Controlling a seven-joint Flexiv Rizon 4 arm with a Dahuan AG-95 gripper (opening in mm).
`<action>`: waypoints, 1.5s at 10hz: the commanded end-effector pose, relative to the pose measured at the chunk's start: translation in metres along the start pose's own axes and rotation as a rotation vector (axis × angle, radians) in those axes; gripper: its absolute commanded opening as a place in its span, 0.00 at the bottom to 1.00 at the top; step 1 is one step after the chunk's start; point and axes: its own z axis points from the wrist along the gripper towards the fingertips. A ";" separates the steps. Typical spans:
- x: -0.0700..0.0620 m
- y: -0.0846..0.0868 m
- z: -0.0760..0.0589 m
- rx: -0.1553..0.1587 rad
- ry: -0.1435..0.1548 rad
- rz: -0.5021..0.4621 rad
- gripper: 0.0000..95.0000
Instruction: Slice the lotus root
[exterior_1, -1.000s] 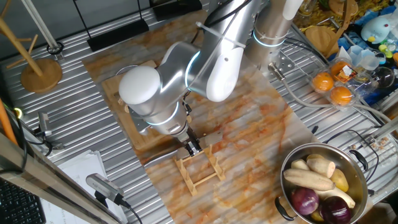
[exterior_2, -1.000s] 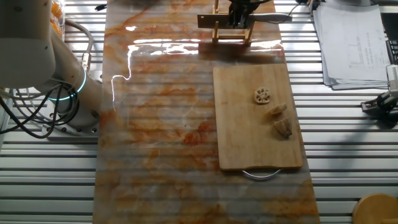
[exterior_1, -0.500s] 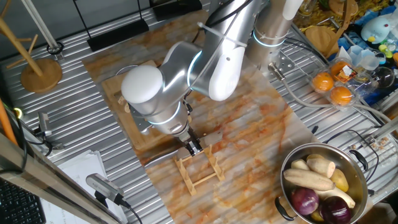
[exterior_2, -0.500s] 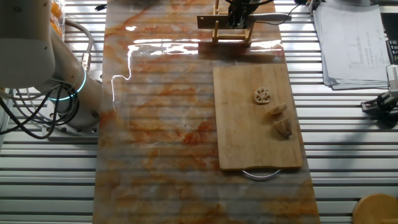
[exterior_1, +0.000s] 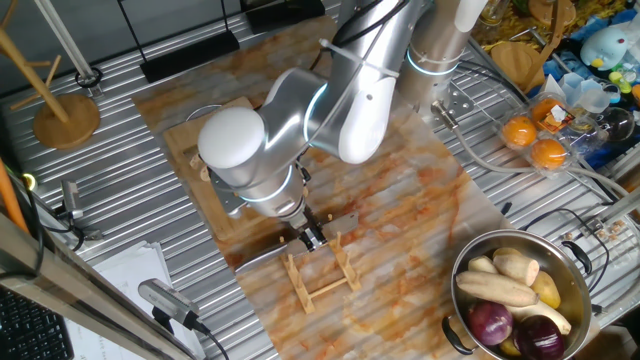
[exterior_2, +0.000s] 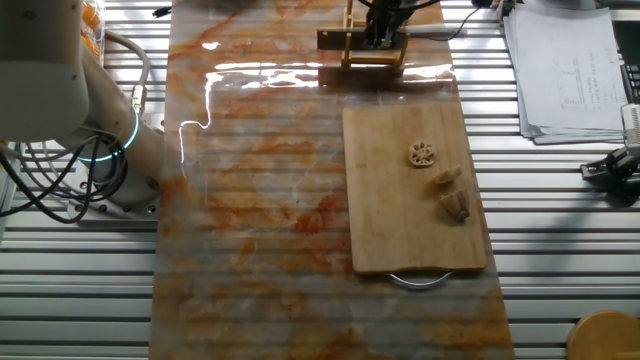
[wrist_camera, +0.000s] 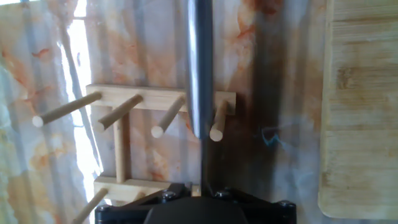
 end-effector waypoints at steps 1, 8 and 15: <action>-0.003 0.001 -0.004 0.005 -0.002 0.004 0.40; -0.028 -0.046 -0.098 0.047 -0.030 -0.027 0.20; -0.018 -0.131 -0.161 0.109 -0.096 -0.063 0.00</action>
